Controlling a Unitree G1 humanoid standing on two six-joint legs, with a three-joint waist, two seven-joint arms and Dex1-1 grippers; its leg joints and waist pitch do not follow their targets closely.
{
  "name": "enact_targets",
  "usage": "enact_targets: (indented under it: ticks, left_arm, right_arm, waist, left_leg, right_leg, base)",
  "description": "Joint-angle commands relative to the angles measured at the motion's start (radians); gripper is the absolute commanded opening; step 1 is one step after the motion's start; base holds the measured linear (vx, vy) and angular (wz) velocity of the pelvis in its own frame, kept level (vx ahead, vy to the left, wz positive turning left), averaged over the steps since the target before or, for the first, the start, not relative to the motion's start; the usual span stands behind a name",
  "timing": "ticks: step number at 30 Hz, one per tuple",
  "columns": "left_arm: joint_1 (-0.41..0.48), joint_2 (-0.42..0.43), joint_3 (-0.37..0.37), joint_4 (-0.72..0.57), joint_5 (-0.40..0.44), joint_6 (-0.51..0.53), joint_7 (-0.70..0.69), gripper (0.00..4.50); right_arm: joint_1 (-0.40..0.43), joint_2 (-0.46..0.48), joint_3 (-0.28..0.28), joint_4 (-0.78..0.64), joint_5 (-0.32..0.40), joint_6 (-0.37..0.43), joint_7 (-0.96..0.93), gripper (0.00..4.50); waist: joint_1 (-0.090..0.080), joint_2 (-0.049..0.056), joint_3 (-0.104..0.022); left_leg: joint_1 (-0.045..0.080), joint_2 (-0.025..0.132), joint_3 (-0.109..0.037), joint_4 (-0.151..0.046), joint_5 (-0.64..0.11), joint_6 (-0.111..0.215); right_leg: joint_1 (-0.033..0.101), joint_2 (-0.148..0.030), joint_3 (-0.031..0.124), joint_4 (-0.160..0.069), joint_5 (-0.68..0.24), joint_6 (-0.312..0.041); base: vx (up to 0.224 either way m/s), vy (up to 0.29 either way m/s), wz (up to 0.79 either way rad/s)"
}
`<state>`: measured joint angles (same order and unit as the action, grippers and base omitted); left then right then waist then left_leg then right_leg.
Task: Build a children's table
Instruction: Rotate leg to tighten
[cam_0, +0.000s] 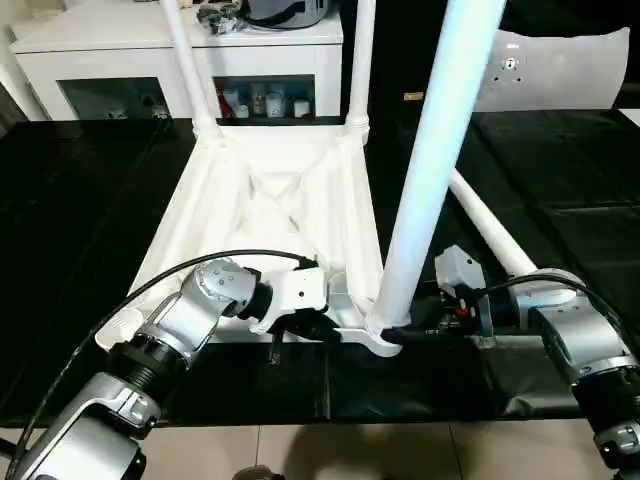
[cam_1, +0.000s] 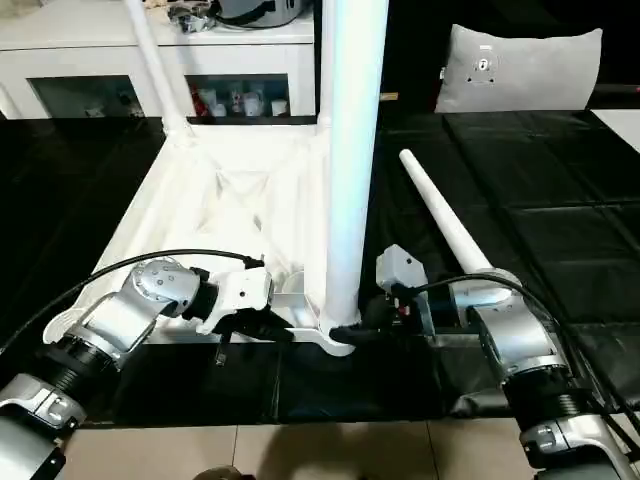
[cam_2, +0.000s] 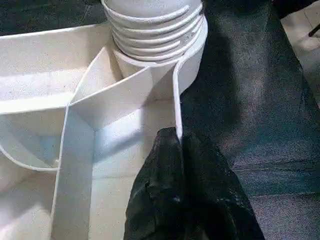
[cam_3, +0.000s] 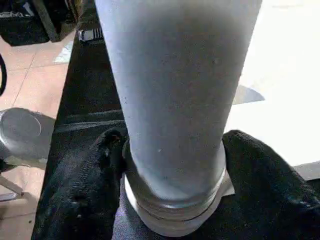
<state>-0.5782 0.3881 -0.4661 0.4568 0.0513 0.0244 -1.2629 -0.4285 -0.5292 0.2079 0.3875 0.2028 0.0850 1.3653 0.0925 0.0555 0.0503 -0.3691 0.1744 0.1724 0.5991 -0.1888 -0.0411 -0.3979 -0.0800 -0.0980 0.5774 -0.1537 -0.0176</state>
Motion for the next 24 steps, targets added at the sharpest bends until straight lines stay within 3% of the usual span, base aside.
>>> enact_targets:
  ticks: [1,3,6,7,9,10,11,13,14,15,16,17,18,19,20,21,22,23,24]
  left_arm:
    - [0.024,-0.001,-0.04,-0.008,0.008,0.005,-0.046,0.0]
    - [0.029,0.0,-0.036,-0.014,0.003,0.013,-0.045,0.0]
    - [0.061,-0.009,-0.003,-0.069,-0.034,0.098,-0.018,0.0]
    - [0.09,-0.027,0.028,-0.123,-0.061,0.186,0.032,0.0]
    - [0.1,-0.04,0.044,-0.143,-0.063,0.224,0.073,0.0]
    - [0.112,-0.068,0.072,-0.172,-0.067,0.29,0.144,0.0]
    - [0.115,-0.077,0.081,-0.181,-0.069,0.31,0.163,0.0]
    - [0.118,-0.101,0.099,-0.2,-0.071,0.354,0.211,0.0]
    - [0.118,-0.101,0.099,-0.2,-0.071,0.354,0.211,0.0]
    - [0.118,-0.136,0.118,-0.225,-0.064,0.423,0.274,0.0]
    - [0.115,-0.183,0.136,-0.241,-0.048,0.478,0.352,0.0]
    - [0.115,-0.183,0.136,-0.241,-0.048,0.478,0.352,0.0]
    - [0.116,-0.212,0.146,-0.255,-0.038,0.509,0.398,0.0]
    - [0.114,-0.233,0.151,-0.26,-0.033,0.52,0.426,0.0]
    - [0.106,-0.264,0.157,-0.255,-0.014,0.525,0.482,0.0]
    - [0.097,-0.287,0.16,-0.247,0.0,0.528,0.523,0.0]
    - [0.087,-0.308,0.164,-0.24,0.01,0.531,0.561,0.0]
    - [0.073,-0.325,0.158,-0.233,0.019,0.525,0.588,0.0]
    - [0.068,-0.323,0.148,-0.234,0.026,0.521,0.591,0.0]
  right_arm:
    - [0.003,0.007,0.021,0.0,0.009,0.019,0.03,2.81]
    - [0.007,0.009,0.021,-0.003,0.011,0.024,0.031,2.78]
    - [0.031,0.028,0.017,-0.026,0.034,0.066,0.018,2.71]
    - [0.048,0.055,0.014,-0.048,0.045,0.121,-0.026,2.7]
    - [0.052,0.074,0.012,-0.05,0.042,0.133,-0.061,2.69]
    - [0.051,0.114,0.006,-0.045,0.033,0.164,-0.136,2.68]
    - [0.05,0.126,0.004,-0.043,0.03,0.177,-0.159,2.67]
    - [0.038,0.163,-0.008,-0.019,0.012,0.195,-0.239,2.67]
    - [0.038,0.163,-0.008,-0.019,0.012,0.195,-0.239,2.67]
    - [0.016,0.217,-0.031,0.024,-0.008,0.191,-0.347,2.67]
    - [-0.011,0.274,-0.056,0.078,-0.028,0.181,-0.468,2.67]
    - [-0.011,0.274,-0.056,0.078,-0.028,0.181,-0.468,2.66]
    - [-0.025,0.304,-0.071,0.103,-0.037,0.182,-0.534,2.66]
    - [-0.035,0.323,-0.081,0.121,-0.041,0.186,-0.577,2.66]
    - [-0.051,0.359,-0.106,0.144,-0.033,0.196,-0.642,2.66]
    - [-0.064,0.387,-0.128,0.159,-0.023,0.209,-0.693,2.66]
    - [-0.074,0.413,-0.148,0.17,-0.014,0.22,-0.735,2.66]
    - [-0.078,0.433,-0.157,0.171,-0.012,0.214,-0.764,2.66]
    - [-0.075,0.437,-0.153,0.168,-0.017,0.203,-0.756,2.66]
  waist:
    - [-0.005,-0.015,-0.068]
    - [-0.005,-0.015,-0.068]
    - [-0.006,-0.014,-0.069]
    - [-0.007,-0.015,-0.068]
    - [-0.008,-0.014,-0.067]
    - [-0.015,-0.014,-0.064]
    - [-0.022,-0.018,-0.057]
    - [-0.031,-0.017,-0.056]
    - [-0.05,-0.018,-0.05]
    - [-0.057,-0.018,-0.05]
    - [-0.077,-0.017,-0.045]
    - [-0.1,-0.018,-0.043]
    - [-0.106,-0.015,-0.045]
    - [-0.127,-0.007,-0.043]
    - [-0.136,-0.008,-0.043]
    - [-0.151,0.015,-0.036]
    - [-0.161,0.027,-0.035]
    - [-0.145,0.037,-0.021]
    - [-0.125,0.028,-0.022]
  left_leg:
    - [0.009,0.058,-0.015,-0.069,-0.21,0.08]
    - [0.008,0.058,-0.015,-0.069,-0.208,0.08]
    - [0.009,0.06,-0.015,-0.07,-0.207,0.078]
    - [0.008,0.061,-0.015,-0.07,-0.199,0.079]
    - [0.007,0.061,-0.016,-0.071,-0.199,0.081]
    - [0.01,0.06,-0.016,-0.073,-0.22,0.067]
    - [0.008,0.054,-0.018,-0.076,-0.248,0.058]
    - [0.013,0.049,-0.019,-0.074,-0.282,0.046]
    - [0.009,0.044,-0.024,-0.074,-0.32,0.035]
    - [0.012,0.043,-0.026,-0.073,-0.335,0.028]
    - [0.011,0.041,-0.03,-0.072,-0.37,0.014]
    - [0.009,0.033,-0.036,-0.063,-0.409,0.003]
    - [0.015,0.03,-0.039,-0.057,-0.423,0.0]
    - [0.017,0.031,-0.041,-0.058,-0.456,0.008]
    - [0.006,0.034,-0.048,-0.062,-0.473,0.007]
    - [0.024,0.055,-0.062,-0.078,-0.582,0.001]
    - [0.005,0.088,-0.087,-0.116,-0.697,-0.01]
    - [-0.034,0.132,-0.095,-0.2,-0.86,-0.036]
    - [-0.033,0.133,-0.08,-0.216,-0.89,-0.038]
  right_leg:
    - [0.051,-0.074,0.05,-0.07,-0.35,-0.19]
    - [0.052,-0.074,0.05,-0.069,-0.346,-0.192]
    - [0.053,-0.074,0.05,-0.067,-0.335,-0.197]
    - [0.054,-0.074,0.051,-0.065,-0.324,-0.204]
    - [0.052,-0.074,0.05,-0.067,-0.33,-0.204]
    - [0.05,-0.072,0.05,-0.069,-0.366,-0.196]
    - [0.05,-0.071,0.045,-0.077,-0.433,-0.176]
    - [0.048,-0.074,0.042,-0.09,-0.519,-0.143]
    - [0.046,-0.072,0.034,-0.1,-0.597,-0.107]
    - [0.045,-0.073,0.031,-0.104,-0.623,-0.093]
    - [0.04,-0.071,0.021,-0.11,-0.668,-0.075]
    - [0.04,-0.071,0.002,-0.126,-0.729,-0.039]
    - [0.041,-0.073,-0.005,-0.132,-0.745,-0.023]
    - [0.04,-0.069,-0.024,-0.142,-0.729,-0.012]
    - [0.053,-0.071,-0.039,-0.143,-0.725,0.005]
    - [0.054,-0.063,-0.06,-0.15,-0.672,0.007]
    - [0.091,-0.06,-0.056,-0.095,-0.532,-0.011]
    - [0.128,-0.045,-0.024,0.06,-0.309,-0.054]
    - [0.122,-0.038,-0.004,0.091,-0.22,-0.055]
  base:
    - [0.0,0.0,0.0]
    - [0.0,0.0,0.0]
    - [0.0,0.0,0.0]
    - [0.0,0.0,0.0]
    - [0.0,0.0,0.0]
    - [0.0,0.0,0.0]
    - [0.0,0.0,0.0]
    - [0.0,0.0,0.0]
    - [0.0,0.0,0.0]
    - [0.0,0.0,0.0]
    - [-0.059,0.014,-0.15]
    - [-0.059,0.014,-0.15]
    - [0.0,0.0,0.0]
    - [0.0,0.0,0.0]
    - [0.0,0.0,0.0]
    - [0.0,0.0,0.0]
    - [-0.052,0.035,-0.04]
    - [-0.052,0.035,-0.04]
    - [-0.073,0.005,0.0]
